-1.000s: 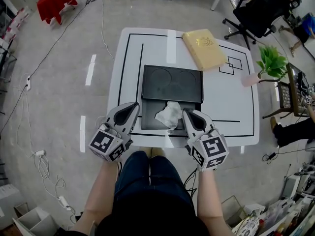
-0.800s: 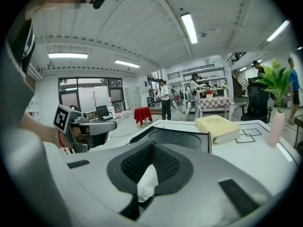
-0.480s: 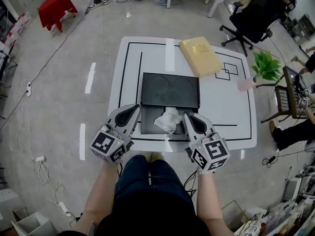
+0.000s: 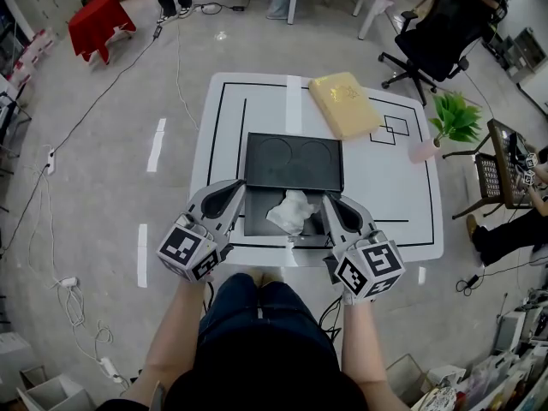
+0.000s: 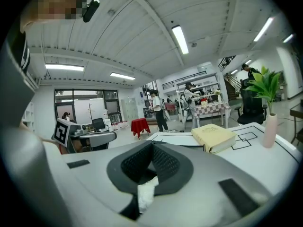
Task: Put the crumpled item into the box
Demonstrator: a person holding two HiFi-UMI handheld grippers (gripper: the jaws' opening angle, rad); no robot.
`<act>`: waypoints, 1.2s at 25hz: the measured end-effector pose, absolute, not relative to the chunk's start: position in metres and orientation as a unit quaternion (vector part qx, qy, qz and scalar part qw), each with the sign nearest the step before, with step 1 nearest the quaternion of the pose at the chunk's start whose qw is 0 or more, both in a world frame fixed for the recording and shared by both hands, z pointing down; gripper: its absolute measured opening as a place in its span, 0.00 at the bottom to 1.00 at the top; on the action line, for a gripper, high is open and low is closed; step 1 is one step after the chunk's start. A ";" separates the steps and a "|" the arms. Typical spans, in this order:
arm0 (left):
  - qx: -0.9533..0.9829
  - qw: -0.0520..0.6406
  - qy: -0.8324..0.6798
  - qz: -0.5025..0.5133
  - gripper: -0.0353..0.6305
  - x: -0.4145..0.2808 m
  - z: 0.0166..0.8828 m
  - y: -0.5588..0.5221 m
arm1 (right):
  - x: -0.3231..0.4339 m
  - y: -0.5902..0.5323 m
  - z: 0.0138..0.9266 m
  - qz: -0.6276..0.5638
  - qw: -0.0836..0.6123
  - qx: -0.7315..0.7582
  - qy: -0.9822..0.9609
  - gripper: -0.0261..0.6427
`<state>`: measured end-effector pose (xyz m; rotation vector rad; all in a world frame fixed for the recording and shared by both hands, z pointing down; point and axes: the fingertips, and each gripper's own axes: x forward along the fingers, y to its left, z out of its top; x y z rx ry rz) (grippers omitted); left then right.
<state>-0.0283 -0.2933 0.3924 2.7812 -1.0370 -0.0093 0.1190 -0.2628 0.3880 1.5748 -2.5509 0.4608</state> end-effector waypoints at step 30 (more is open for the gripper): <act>0.931 0.039 -0.362 -0.020 0.06 -0.030 0.351 -0.298 | 0.137 -0.261 0.340 0.093 0.021 0.540 -0.836 0.05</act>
